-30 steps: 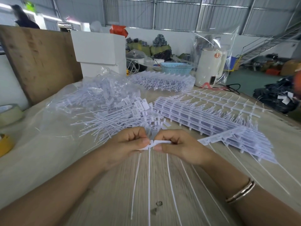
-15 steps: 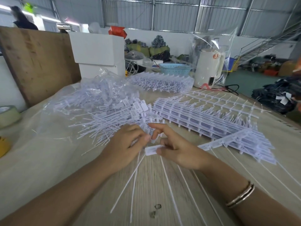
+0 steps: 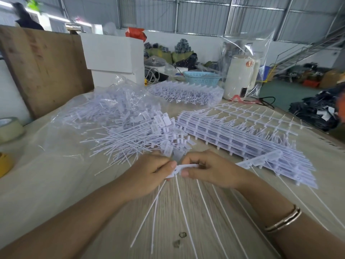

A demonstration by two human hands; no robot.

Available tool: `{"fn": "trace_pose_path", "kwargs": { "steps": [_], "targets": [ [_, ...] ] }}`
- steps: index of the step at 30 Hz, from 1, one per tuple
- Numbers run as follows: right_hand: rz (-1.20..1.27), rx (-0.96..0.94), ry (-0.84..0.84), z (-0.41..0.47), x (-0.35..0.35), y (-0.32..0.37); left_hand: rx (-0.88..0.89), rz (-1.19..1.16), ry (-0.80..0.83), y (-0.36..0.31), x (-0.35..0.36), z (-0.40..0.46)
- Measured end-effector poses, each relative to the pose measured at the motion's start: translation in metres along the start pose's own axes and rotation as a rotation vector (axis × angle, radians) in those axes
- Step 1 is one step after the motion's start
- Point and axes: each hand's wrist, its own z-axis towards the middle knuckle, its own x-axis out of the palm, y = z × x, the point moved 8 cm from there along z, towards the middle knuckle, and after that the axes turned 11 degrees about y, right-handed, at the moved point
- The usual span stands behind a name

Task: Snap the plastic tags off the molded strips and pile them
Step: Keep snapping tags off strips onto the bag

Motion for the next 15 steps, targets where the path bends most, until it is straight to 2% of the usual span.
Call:
{"fn": "trace_pose_path", "kwargs": {
  "steps": [2, 4, 6, 9, 12, 15],
  "targets": [
    [0.006, -0.052, -0.043, 0.001, -0.001, 0.005, -0.034, -0.079, 0.005, 0.001, -0.003, 0.000],
    [-0.032, -0.113, -0.140, -0.001, -0.005, 0.011, -0.087, -0.270, -0.025, 0.004, -0.006, 0.000],
    [-0.142, -0.164, -0.284, -0.005, -0.010, 0.019, -0.110, -0.434, -0.065, 0.006, -0.009, 0.000],
    [-0.306, -0.206, -0.455, -0.011, -0.014, 0.031, -0.148, -0.536, -0.078, 0.009, -0.008, -0.001],
    [-0.297, -0.222, -0.465, -0.012, -0.017, 0.033, -0.151, -0.537, -0.090, 0.009, -0.009, -0.002],
    [-0.146, -0.277, -0.416, -0.012, -0.022, 0.033, -0.108, -0.545, -0.059, 0.001, -0.010, 0.000]
  ]
}}
